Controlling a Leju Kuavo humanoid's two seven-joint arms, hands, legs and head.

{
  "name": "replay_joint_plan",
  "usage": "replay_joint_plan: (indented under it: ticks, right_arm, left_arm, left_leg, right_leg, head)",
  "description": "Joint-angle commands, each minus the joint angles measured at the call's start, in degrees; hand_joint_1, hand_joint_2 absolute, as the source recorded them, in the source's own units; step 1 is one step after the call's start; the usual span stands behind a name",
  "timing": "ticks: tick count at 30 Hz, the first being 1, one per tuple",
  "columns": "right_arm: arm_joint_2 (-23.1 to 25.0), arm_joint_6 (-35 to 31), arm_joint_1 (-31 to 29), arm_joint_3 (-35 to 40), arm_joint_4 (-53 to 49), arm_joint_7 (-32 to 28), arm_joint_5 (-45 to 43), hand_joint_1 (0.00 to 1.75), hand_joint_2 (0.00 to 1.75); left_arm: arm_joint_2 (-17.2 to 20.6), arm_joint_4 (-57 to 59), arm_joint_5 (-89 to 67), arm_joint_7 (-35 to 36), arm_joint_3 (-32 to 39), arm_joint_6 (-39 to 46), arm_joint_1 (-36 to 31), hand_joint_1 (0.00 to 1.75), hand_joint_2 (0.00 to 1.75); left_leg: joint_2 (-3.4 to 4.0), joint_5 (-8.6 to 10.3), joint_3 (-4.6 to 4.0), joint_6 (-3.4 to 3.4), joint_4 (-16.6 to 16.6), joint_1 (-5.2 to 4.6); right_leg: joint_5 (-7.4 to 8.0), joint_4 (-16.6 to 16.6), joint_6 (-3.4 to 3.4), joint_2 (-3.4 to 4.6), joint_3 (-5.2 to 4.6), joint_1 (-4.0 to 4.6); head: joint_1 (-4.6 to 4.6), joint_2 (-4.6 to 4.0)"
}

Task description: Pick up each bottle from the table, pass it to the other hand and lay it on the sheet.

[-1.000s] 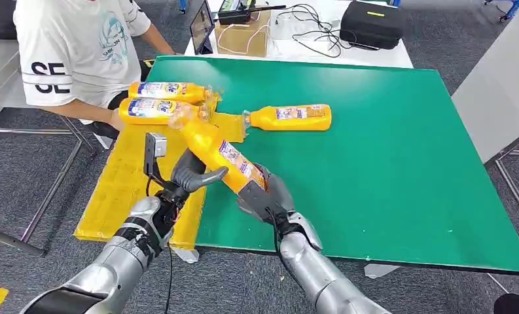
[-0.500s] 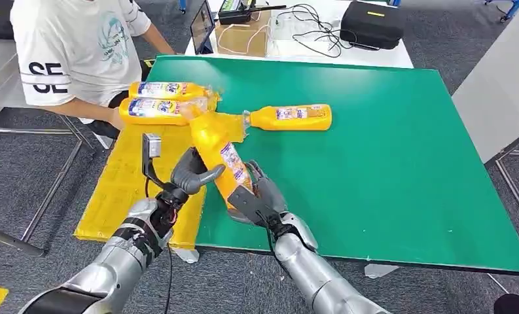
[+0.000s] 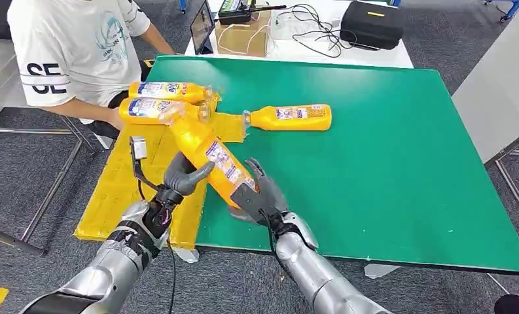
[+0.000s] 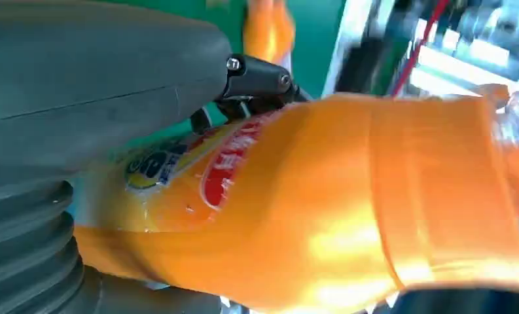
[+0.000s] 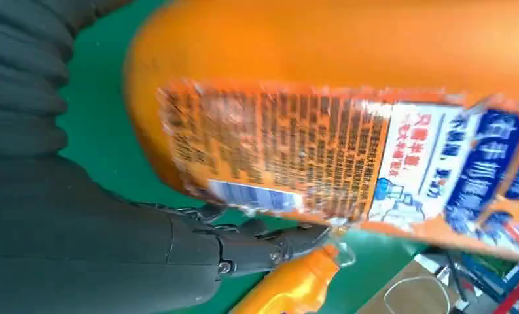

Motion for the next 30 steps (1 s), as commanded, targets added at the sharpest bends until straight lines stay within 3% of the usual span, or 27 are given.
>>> replay_joint_plan:
  ticks: [1,12,17,25,30]
  right_arm:
    - [-2.5,-1.0,-0.6,-2.7,-1.9,-0.4,-0.9,0.0,1.75]
    - [-2.4,-1.1,-0.5,-2.7,-2.1,-0.5,-0.9,0.0,1.75]
    - [-3.7,-2.4,2.5,-6.4,-7.3,-1.6,-3.0,0.0,1.75]
    - [-4.2,-1.5,3.8,-9.6,-10.4,-2.6,-3.9,0.0,1.75]
    - [-3.7,-0.5,3.0,-9.2,-9.3,-2.9,-4.1,0.0,1.75]
  left_arm:
    - [4.5,0.8,-11.3,-4.8,-2.1,13.9,-3.4,1.75,1.75]
    - [4.0,0.9,-11.3,-4.8,-2.1,14.1,-3.3,1.75,1.75]
    - [7.9,1.6,-30.1,-8.3,-2.4,35.1,-4.7,1.75,1.75]
    - [12.5,3.3,-46.9,-6.6,-0.4,46.1,-7.4,1.75,1.75]
    - [14.1,7.5,-61.8,-5.1,-3.2,53.1,-7.4,1.75,1.75]
  left_leg:
    - [0.04,-0.06,0.09,-0.07,0.0,0.08]
    - [-0.02,-0.02,0.04,-0.05,0.0,0.04]
    - [0.02,-0.09,0.13,-0.1,0.1,0.11]
    - [0.12,-0.12,0.16,-0.1,0.1,0.13]
    - [0.12,-0.05,0.09,-0.06,0.0,0.08]
  right_leg:
    - [-0.05,0.0,-0.09,0.0,0.1,0.09]
    - [-0.04,0.0,-0.06,-0.06,0.04,0.05]
    - [-0.09,0.0,-0.12,-0.03,0.13,0.12]
    - [-0.11,0.0,-0.12,-0.02,0.13,0.14]
    - [-0.05,0.0,-0.06,0.02,0.05,0.08]
  head:
    - [0.0,0.0]
    - [0.02,0.0]
    - [0.0,0.0]
    - [0.0,0.0]
    - [0.02,0.02]
